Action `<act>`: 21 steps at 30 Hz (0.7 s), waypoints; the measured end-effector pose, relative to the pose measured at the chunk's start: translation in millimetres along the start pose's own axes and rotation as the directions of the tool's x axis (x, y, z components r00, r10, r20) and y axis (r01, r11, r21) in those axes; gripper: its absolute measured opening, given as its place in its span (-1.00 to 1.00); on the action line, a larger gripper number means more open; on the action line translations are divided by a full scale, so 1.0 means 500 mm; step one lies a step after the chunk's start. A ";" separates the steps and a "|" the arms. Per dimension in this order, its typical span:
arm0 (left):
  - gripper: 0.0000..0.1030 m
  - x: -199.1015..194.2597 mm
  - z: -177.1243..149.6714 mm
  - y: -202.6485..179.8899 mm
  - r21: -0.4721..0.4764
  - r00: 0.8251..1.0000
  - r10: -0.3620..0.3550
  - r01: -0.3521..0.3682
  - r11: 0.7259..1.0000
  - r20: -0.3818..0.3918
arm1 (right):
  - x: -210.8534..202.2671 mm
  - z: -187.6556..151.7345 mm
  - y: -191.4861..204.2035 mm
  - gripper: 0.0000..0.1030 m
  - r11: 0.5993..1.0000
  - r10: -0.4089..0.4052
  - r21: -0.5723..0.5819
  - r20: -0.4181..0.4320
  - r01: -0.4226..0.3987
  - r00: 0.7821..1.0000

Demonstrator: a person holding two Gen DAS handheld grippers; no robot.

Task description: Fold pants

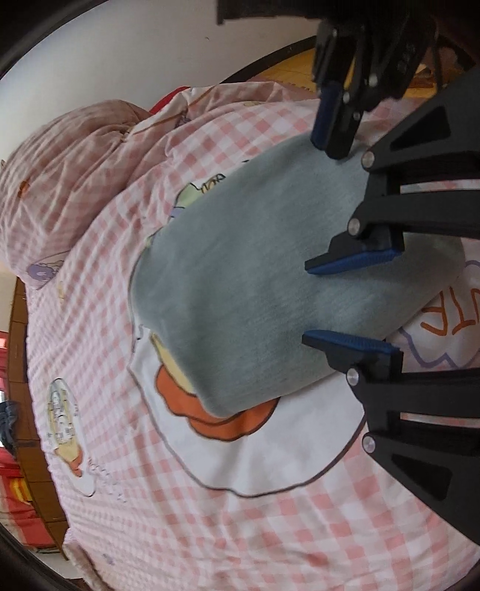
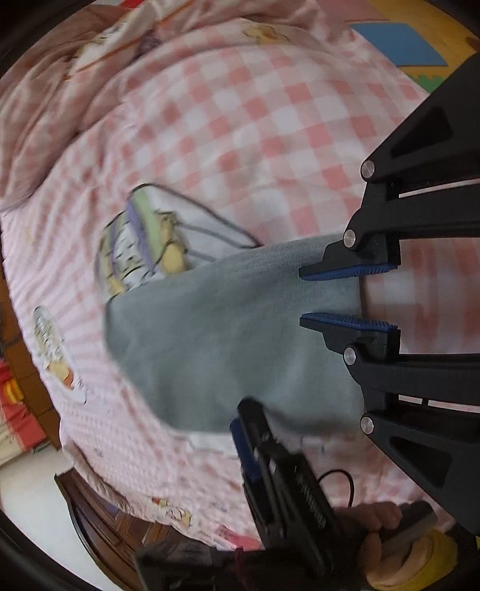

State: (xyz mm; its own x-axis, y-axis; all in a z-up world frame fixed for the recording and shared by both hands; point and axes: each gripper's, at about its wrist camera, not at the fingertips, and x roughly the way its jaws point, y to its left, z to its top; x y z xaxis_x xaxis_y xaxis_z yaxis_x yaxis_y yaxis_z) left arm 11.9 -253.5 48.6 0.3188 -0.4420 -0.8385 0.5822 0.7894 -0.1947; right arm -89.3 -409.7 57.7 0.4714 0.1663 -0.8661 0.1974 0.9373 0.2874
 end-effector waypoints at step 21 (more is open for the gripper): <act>-0.10 -0.047 -0.022 0.031 -0.101 1.000 0.009 -0.008 0.995 0.005 | -0.077 0.012 -0.021 -0.13 1.000 -0.007 0.010 0.120 0.006 0.993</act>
State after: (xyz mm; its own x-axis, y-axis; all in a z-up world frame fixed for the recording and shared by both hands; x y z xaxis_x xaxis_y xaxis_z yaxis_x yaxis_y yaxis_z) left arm 5.3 -226.2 59.6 0.3278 -0.4371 -0.8375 0.5007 0.8321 -0.2384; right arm -104.2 -427.9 90.4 0.5696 0.1219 -0.8129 0.2086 0.9351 0.2864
